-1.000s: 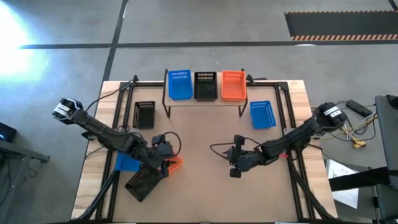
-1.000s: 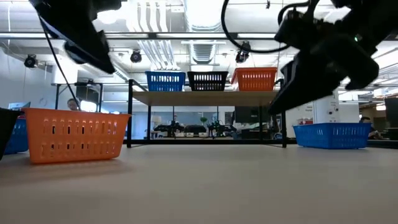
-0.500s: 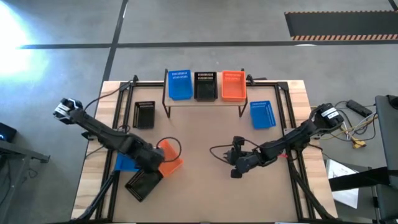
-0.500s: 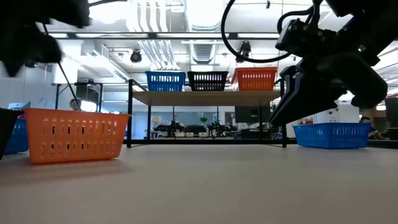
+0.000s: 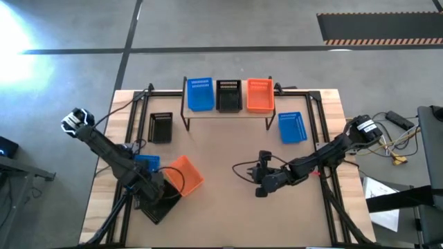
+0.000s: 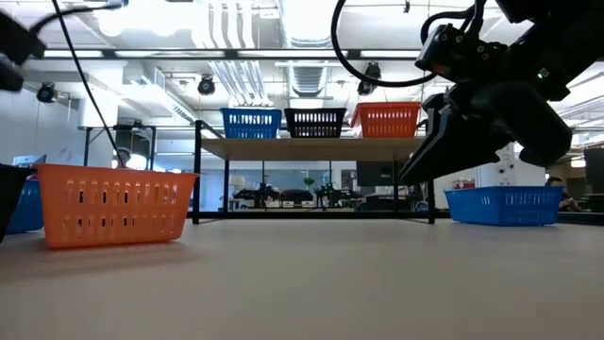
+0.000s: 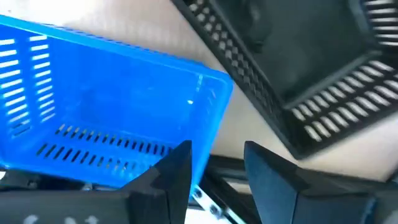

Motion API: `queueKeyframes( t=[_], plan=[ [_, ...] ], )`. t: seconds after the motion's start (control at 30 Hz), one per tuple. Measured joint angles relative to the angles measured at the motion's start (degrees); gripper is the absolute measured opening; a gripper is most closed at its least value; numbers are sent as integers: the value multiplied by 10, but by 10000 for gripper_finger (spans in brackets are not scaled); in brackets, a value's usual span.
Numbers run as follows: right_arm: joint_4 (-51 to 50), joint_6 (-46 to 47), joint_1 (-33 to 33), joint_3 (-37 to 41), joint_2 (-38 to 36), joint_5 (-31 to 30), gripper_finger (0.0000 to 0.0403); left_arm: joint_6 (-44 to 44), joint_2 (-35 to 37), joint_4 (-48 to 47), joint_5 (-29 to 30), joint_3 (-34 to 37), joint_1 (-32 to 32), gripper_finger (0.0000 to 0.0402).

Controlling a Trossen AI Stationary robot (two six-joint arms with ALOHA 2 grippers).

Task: Stack baskets on shelf by color
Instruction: Stack the left blue bin on top of the blue bin on the shelf

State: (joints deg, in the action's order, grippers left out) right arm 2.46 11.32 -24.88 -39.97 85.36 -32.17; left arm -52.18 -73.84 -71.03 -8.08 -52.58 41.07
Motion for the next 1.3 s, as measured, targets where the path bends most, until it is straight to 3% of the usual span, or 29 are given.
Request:
queueKeyframes(
  t=[0.17,0.37,0.7,0.87,1.1,1.2,1.3],
  plan=[
    [0,3,0,0,0,0,54,5,3,76,18,56,-1,130],
    [0,6,-1,0,0,0,54,5,-11,85,39,91,-1,122],
    [-3,6,-3,0,0,0,54,34,-40,86,46,84,-1,7],
    [-7,6,-14,0,0,0,54,37,-39,51,43,0,-4,1],
    [-6,4,-17,0,0,-9,54,34,-41,-100,54,-207,-27,0],
    [-5,4,-17,0,0,-10,54,52,-48,-149,99,-304,-55,0],
    [-4,4,-17,0,0,-10,54,130,-60,-158,173,-392,-101,0]
  ],
)
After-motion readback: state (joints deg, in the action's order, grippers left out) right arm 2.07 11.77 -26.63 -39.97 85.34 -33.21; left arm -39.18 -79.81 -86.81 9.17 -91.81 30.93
